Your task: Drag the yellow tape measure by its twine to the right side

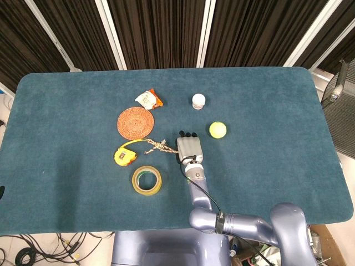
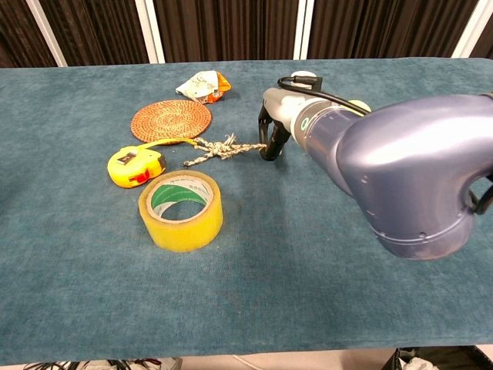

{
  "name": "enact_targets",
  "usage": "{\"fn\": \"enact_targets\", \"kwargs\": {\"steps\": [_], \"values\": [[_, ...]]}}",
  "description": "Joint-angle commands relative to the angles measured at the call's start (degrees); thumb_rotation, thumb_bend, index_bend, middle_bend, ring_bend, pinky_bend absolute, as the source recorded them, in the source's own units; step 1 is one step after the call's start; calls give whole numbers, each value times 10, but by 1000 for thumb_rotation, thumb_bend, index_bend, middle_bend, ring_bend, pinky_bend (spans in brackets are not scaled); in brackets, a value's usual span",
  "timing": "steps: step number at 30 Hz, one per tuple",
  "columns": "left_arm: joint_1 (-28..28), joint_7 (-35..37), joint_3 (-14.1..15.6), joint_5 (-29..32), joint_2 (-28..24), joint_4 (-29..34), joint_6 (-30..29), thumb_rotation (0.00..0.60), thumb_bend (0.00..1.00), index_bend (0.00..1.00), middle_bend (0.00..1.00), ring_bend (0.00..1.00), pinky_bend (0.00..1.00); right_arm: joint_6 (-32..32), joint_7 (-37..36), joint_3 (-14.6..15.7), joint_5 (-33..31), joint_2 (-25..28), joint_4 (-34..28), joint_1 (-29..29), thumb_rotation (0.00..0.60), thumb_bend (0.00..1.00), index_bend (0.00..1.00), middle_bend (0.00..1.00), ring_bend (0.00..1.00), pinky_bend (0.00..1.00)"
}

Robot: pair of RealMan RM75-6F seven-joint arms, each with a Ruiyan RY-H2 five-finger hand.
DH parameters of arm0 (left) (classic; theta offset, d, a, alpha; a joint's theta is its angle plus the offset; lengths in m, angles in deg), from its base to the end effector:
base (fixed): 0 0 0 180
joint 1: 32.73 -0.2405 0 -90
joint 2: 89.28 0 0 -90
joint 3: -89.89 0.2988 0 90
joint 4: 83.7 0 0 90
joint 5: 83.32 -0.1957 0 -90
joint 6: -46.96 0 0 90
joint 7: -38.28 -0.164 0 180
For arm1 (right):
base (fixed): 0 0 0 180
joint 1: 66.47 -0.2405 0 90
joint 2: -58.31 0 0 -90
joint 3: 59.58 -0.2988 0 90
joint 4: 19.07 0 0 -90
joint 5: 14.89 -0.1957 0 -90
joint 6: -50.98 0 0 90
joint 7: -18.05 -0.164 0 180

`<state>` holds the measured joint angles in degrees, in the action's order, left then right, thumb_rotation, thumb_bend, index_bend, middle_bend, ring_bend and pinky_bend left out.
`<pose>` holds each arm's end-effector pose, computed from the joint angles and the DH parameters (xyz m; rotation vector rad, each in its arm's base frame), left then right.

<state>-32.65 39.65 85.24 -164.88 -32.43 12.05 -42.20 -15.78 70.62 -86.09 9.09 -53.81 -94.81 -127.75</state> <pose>-0.3549 0.1783 0.2506 -1.2329 -0.8633 -0.8427 -0.0570 -0.4209 -0.1022 1.6405 -1.1114 0.7284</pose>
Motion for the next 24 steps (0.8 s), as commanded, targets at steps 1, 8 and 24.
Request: {"fn": "enact_targets", "kwargs": {"steps": [1,8,24], "values": [[0,0,0,0,0,0,0,600,304,97,0,0,0,1,0,1,0,0,0,0,600,455,648,147,189,160],[-1,-1,1,-2,0,-1,-2,600,304,97,0,0,0,-2,-4,3,0,2,-5,1,600,455,651,147,189,161],[-3,-4,2,-5,0,3,-8,600,304,97,0,0,0,-10,-14,4,4,12,-27,5,600,456,659,147,189,160]]}}
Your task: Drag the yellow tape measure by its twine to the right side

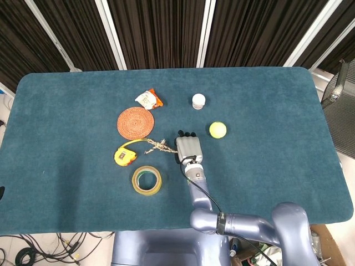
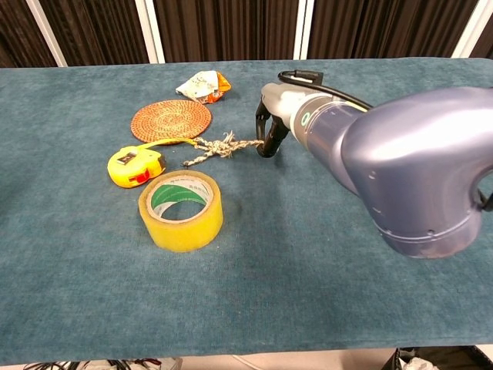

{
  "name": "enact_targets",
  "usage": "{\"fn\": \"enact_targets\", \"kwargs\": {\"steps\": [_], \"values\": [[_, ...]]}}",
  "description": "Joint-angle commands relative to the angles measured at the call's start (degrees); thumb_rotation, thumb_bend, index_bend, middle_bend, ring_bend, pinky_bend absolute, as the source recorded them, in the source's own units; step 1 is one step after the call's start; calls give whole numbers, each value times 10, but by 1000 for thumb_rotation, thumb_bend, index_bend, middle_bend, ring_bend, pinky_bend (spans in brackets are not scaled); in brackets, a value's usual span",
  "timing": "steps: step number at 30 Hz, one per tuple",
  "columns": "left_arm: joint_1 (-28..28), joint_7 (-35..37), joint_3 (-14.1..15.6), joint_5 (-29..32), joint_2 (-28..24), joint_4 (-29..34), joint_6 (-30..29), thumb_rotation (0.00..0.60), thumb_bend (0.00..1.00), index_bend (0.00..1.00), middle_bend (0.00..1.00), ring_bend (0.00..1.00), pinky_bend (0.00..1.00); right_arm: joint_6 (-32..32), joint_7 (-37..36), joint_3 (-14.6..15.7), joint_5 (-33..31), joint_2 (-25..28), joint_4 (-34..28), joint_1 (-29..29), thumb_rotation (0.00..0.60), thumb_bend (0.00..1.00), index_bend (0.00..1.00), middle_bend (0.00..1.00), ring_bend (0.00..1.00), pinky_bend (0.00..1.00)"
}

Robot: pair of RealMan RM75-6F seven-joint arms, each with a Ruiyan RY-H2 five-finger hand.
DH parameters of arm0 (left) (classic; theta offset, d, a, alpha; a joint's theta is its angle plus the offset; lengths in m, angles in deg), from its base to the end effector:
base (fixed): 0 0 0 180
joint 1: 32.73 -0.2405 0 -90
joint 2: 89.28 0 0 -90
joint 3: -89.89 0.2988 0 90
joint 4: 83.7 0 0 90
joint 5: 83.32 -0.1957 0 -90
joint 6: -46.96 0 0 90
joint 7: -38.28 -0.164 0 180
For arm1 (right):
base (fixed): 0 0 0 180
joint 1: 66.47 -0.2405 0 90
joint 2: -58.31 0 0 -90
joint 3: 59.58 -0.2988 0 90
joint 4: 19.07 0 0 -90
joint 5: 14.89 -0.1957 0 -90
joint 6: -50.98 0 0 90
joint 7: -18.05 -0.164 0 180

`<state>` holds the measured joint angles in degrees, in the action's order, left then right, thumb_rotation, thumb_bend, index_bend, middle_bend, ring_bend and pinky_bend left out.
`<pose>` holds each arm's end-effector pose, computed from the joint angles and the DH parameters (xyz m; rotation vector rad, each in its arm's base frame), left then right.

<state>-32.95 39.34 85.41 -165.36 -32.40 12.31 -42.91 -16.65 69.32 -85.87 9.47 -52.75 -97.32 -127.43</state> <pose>-0.3532 0.1760 0.2507 -1.2333 -0.8560 -0.8468 -0.0542 -0.4180 -0.0964 1.6373 -1.1289 0.7598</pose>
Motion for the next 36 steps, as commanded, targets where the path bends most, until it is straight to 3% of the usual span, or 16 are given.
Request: {"fn": "enact_targets", "kwargs": {"steps": [1,14,25,36], "values": [[0,-1,0,-1,0,1,-1,600,304,97,0,0,0,-1,-1,3,1,2,-3,2,600,456,660,147,189,160],[-2,-6,0,1,1,2,-3,600,303,97,0,0,0,-12,-3,-2,6,51,-23,17,600,455,672,146,189,161],[-4,-11,0,1,3,5,-7,600,303,97,0,0,0,-29,-11,-5,0,201,-105,88,600,461,676,147,189,160],[-7,-13,-2,4,3,6,-12,600,304,97,0,0,0,-14,-53,26,10,333,-160,167,600,461,679,147,189,161]]}}
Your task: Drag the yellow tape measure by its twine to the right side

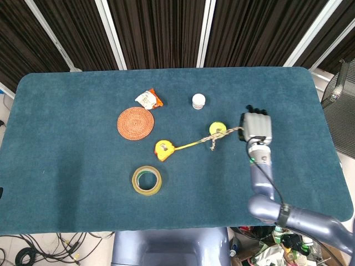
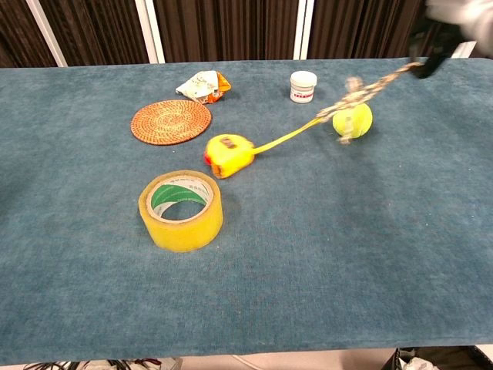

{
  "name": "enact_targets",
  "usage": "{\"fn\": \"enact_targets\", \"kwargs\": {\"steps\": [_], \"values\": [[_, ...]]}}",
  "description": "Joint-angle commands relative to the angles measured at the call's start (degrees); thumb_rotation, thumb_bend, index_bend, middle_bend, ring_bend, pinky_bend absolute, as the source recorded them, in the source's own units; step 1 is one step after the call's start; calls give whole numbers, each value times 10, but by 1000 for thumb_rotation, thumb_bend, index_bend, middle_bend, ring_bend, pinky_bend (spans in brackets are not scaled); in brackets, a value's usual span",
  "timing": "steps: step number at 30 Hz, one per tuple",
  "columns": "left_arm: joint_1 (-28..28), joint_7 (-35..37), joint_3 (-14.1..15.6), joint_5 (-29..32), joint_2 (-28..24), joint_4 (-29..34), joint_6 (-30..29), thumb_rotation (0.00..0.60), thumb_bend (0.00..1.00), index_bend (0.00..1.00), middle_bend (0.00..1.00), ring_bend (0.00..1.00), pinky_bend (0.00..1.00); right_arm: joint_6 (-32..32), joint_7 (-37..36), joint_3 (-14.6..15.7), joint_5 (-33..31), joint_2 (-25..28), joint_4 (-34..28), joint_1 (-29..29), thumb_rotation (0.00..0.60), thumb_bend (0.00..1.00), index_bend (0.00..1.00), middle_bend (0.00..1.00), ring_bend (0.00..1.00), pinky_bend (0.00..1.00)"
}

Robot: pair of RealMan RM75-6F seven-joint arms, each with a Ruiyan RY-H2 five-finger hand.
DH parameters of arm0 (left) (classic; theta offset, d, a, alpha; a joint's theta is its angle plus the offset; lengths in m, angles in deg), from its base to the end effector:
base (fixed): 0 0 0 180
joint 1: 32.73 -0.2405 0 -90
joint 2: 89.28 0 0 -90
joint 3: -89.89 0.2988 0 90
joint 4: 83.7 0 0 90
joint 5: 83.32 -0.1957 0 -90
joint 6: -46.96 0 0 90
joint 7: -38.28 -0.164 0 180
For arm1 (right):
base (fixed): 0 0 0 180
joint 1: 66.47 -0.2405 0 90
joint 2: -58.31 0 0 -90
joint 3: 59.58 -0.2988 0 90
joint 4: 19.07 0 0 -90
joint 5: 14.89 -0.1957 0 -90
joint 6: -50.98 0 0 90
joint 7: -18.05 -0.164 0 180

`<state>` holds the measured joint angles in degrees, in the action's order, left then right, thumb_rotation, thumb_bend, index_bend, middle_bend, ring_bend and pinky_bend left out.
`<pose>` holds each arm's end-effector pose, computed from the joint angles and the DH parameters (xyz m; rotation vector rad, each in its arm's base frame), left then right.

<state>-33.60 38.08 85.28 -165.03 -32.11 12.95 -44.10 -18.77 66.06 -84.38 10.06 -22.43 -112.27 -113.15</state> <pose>-0.3525 0.1720 0.2515 -1.2135 -0.8436 -0.8415 -0.1880 -0.4441 0.1028 1.3412 -0.9900 0.6613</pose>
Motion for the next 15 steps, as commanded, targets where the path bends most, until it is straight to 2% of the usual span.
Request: {"fn": "enact_targets", "kwargs": {"steps": [1,15], "values": [[0,0,0,1,0,0,0,600,304,97,0,0,0,11,-26,13,5,36,-9,28,600,461,679,147,189,161],[-1,-5,-2,1,1,1,-2,600,304,97,0,0,0,52,-97,34,-1,127,66,91,600,463,684,147,189,161]]}}
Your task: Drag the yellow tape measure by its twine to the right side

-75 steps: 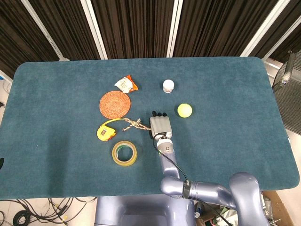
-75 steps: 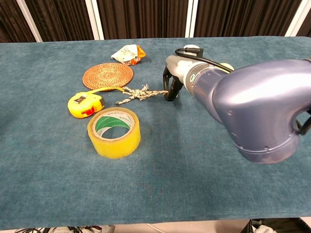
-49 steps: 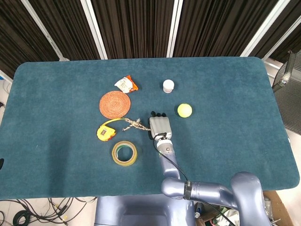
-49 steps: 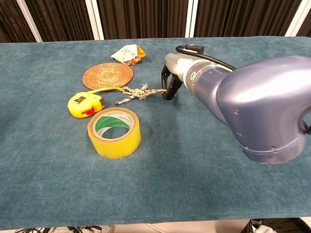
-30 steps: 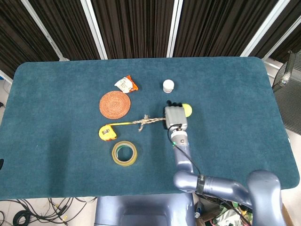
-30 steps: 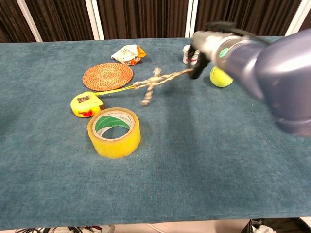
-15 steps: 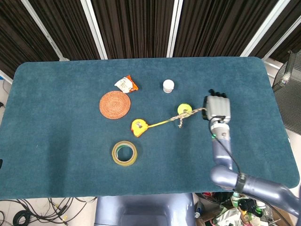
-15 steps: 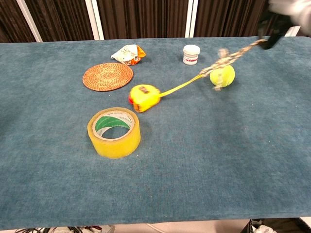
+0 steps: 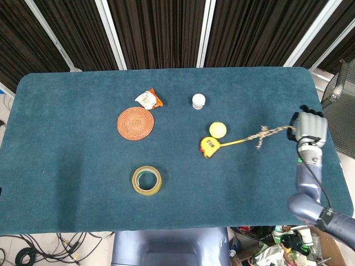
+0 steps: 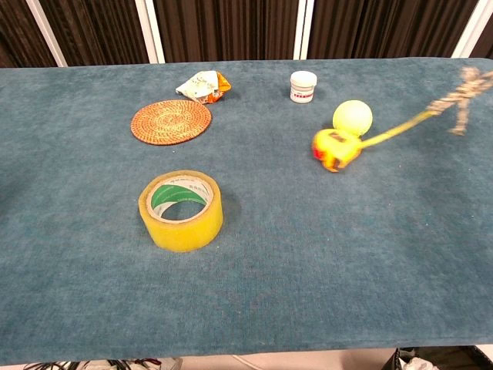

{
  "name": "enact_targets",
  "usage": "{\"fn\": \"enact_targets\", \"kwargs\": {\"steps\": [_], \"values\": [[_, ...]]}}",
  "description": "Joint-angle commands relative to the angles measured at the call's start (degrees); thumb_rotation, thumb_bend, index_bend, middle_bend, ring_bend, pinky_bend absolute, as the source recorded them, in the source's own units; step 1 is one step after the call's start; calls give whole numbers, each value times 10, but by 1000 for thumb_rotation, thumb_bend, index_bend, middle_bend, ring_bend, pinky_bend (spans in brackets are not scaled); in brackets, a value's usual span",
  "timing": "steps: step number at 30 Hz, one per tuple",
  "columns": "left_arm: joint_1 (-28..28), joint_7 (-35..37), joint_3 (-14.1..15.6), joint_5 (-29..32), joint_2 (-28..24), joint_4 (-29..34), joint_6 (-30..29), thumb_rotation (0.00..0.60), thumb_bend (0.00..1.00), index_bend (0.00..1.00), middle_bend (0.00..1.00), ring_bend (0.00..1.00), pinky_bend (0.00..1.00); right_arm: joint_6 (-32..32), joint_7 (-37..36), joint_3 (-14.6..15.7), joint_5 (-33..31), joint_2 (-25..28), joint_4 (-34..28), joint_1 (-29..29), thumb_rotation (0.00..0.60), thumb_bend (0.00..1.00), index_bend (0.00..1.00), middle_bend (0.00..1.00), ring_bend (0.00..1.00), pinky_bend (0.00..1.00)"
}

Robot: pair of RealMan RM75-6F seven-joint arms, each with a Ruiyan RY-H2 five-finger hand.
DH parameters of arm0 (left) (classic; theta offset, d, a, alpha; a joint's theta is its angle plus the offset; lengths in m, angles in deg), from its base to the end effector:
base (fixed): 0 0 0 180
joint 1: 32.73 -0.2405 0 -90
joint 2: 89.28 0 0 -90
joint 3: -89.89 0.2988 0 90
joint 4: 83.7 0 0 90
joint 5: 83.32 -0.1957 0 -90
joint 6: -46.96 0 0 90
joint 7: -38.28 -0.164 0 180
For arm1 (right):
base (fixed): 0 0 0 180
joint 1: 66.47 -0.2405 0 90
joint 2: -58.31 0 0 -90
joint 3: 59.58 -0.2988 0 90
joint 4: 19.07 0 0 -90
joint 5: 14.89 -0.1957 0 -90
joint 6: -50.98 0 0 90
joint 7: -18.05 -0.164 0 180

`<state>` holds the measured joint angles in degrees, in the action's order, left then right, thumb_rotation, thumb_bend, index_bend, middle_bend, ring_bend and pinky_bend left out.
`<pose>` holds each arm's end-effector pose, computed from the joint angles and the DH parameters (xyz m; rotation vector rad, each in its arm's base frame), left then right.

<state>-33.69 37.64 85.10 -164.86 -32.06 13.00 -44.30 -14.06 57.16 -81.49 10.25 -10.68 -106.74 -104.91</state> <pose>-0.3526 0.1719 0.2523 -1.2089 -0.8366 -0.8378 -0.2890 -0.4277 0.1972 1.1399 -0.9685 0.5401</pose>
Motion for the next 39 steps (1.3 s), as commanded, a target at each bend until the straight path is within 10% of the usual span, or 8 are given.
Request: {"fn": "enact_targets", "kwargs": {"steps": [1,14,28,34,39], "values": [[0,-1,0,-1,0,0,0,600,303,97,0,0,0,8,-13,6,-5,15,18,13,600,463,684,147,189,161],[1,-5,1,0,3,0,3,600,304,97,0,0,0,30,-61,4,-20,48,65,39,600,463,684,147,189,161],[2,-1,0,1,2,0,5,600,303,97,0,0,0,21,-48,6,41,-5,-54,-20,600,454,675,147,188,161],[3,3,-1,1,0,-2,8,600,303,97,0,0,0,12,-21,21,61,-30,-111,-47,600,203,17,92,164,160],[4,5,-1,3,0,-4,11,600,304,97,0,0,0,-8,-7,38,86,-26,-140,-48,600,157,0,41,142,154]]}}
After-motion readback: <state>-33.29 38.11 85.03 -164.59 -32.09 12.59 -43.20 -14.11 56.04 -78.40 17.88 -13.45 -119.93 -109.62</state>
